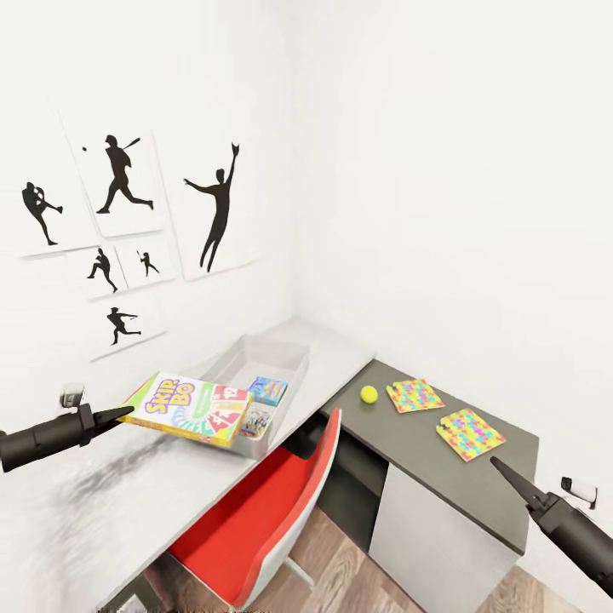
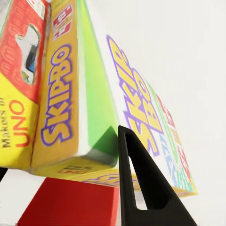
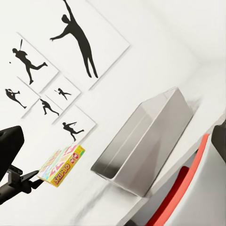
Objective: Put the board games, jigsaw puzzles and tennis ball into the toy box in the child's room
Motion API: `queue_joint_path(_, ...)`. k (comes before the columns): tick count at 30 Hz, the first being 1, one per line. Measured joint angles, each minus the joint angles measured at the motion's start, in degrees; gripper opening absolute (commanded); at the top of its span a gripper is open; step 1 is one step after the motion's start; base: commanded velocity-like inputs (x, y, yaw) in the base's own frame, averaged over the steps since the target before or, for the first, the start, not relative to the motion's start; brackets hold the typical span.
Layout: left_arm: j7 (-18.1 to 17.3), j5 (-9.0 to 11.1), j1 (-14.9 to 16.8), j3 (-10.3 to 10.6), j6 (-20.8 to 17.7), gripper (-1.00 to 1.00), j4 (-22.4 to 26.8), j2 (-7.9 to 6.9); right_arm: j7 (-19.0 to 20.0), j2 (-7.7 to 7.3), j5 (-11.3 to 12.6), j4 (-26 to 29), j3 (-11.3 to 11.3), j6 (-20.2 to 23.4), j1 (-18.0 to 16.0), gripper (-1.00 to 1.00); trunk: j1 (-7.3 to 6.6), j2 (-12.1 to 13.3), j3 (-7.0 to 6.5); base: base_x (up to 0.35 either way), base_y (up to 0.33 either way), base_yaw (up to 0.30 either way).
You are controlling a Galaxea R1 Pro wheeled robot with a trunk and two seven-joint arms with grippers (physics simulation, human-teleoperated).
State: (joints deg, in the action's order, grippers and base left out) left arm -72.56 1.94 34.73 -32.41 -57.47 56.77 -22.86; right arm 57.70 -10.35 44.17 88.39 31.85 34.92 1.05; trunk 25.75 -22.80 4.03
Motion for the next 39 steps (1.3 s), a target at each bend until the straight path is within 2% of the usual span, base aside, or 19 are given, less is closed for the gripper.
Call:
queue_joint_path(8, 0.01, -0.05, 0.0, 0.0, 0.01, -1.0, 0.01, 0.06, -1.42, 0.0, -0.04, 0.61, -0.31, 0.45, 0.0, 1.0, 0.0, 0.0, 0.0, 0.0, -0.197, 0.288)
queue_joint_path(9, 0.01, -0.04, 0.0, 0.0, 0.01, -1.0, 0.01, 0.04, -2.12, 0.0, -0.01, 1.17, -1.1, 0.95, -0.07, 1.0, 0.0, 0.0, 0.0, 0.0, -0.036, 0.288)
queue_joint_path(11, 0.0, -0.05, 0.0, 0.0, 0.03, -1.0, 0.02, 0.02, -4.2, -0.12, 0.04, 1.85, -3.56, 5.54, -1.5, 1.0, 0.0, 0.02, -0.02, 0.0, -0.017, 0.289)
queue_joint_path(13, 0.03, -0.08, 0.0, 0.11, 0.1, -1.0, 0.01, 0.05, -10.26, -0.04, -0.16, 2.15, -6.14, 12.84, -6.42, 1.0, 0.01, 0.03, -0.03, 0.0, -0.006, 0.289)
queue_joint_path(16, 0.06, -0.1, 0.0, 0.11, 0.12, -1.0, 0.02, 0.01, -24.81, -0.15, -0.19, 2.25, -11.09, 19.07, -11.49, 1.0, 0.0, 0.02, -0.02, 0.0, -0.004, 0.289)
queue_joint_path(17, 0.07, -0.11, 0.0, 0.1, 0.13, -1.0, 0.02, 0.01, -27.66, -0.12, 0.01, 2.26, -11.89, 20.16, -12.25, 1.0, 0.0, 0.02, -0.02, 0.0, -0.019, 0.29)
queue_joint_path(20, 0.07, -0.18, -0.02, 0.0, 0.16, -1.0, 0.01, 0.0, -31.05, -0.23, 0.31, 2.29, -12.81, 21.83, -13.31, 1.0, 0.0, 0.02, -0.02, 0.0, -0.063, 0.29)
queue_joint_path(23, 0.07, -0.15, -0.02, 0.03, 0.15, -1.0, 0.01, -0.01, -31.93, -0.52, 0.52, 2.35, -12.22, 22.47, -13.49, 1.0, 0.0, 0.01, -0.02, 0.0, -0.098, 0.192)
queue_joint_path(26, 0.08, -0.07, -0.01, 0.12, 0.1, -1.0, 0.0, 0.0, -29.83, -0.6, 0.63, 2.38, -8.59, 22.73, -13.19, 1.0, 0.0, 0.01, -0.02, 0.0, -0.108, 0.055)
queue_joint_path(27, 0.09, -0.05, -0.01, 0.12, 0.1, -1.0, 0.0, 0.01, -29.28, -0.59, 0.64, 2.37, -8.01, 22.74, -13.15, 1.0, 0.0, 0.01, -0.02, 0.0, -0.11, 0.025)
queue_joint_path(29, 0.09, -0.06, 0.01, 0.1, 0.1, -1.0, 0.0, 0.01, -26.14, -0.45, 0.56, 2.33, -5.71, 22.71, -12.98, 1.0, 0.0, 0.01, -0.02, 0.0, -0.117, 0.005)
queue_joint_path(39, 0.08, -0.12, 0.0, 0.02, 0.11, -1.0, 0.0, 0.01, -25.22, -0.27, 0.49, 2.31, -5.21, 22.35, -12.93, 1.0, -0.01, 0.01, -0.02, 0.036, -0.149, 0.001)
